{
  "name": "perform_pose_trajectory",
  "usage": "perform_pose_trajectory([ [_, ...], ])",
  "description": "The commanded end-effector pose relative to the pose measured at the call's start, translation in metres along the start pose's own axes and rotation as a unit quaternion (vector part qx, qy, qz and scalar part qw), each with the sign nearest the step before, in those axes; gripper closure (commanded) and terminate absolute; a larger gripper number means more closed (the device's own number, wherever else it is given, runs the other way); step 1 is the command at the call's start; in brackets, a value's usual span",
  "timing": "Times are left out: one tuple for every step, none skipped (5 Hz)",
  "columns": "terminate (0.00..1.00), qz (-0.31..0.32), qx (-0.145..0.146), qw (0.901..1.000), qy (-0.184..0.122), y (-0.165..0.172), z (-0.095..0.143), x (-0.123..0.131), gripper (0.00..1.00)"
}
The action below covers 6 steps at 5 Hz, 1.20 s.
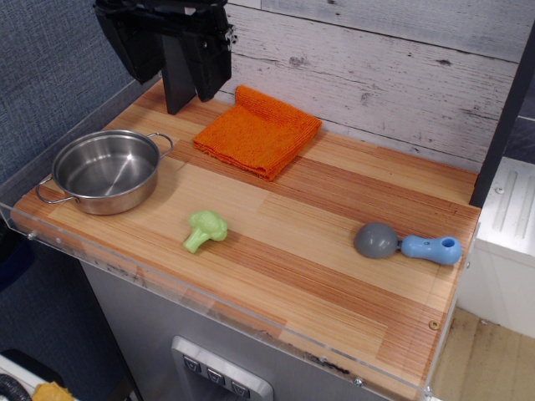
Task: Place the spoon on the orange cloth
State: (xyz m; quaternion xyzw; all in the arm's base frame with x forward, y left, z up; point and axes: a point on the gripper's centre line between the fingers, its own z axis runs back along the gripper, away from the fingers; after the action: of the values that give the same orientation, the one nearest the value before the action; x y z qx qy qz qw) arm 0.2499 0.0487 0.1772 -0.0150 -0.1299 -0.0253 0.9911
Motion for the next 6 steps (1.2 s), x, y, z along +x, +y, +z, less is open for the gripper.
perform_pose_trajectory([
  [0.00, 0.000, 0.000, 1.0000, 0.000, 0.000, 0.000, 0.000, 0.00],
  [0.00, 0.116, -0.002, 0.9932, -0.004, -0.020, -0.004, 0.010, 0.00],
  [0.00, 0.239, 0.004, 0.9710, -0.007, -0.035, -0.008, 0.019, 0.00],
  [0.00, 0.364, -0.006, 0.9313, -0.018, -0.062, -0.015, 0.025, 0.00],
  [0.00, 0.478, -0.026, 0.8779, -0.001, -0.093, -0.029, 0.034, 0.00],
  [0.00, 0.560, -0.064, 0.8257, 0.015, -0.124, -0.044, 0.045, 0.00],
])
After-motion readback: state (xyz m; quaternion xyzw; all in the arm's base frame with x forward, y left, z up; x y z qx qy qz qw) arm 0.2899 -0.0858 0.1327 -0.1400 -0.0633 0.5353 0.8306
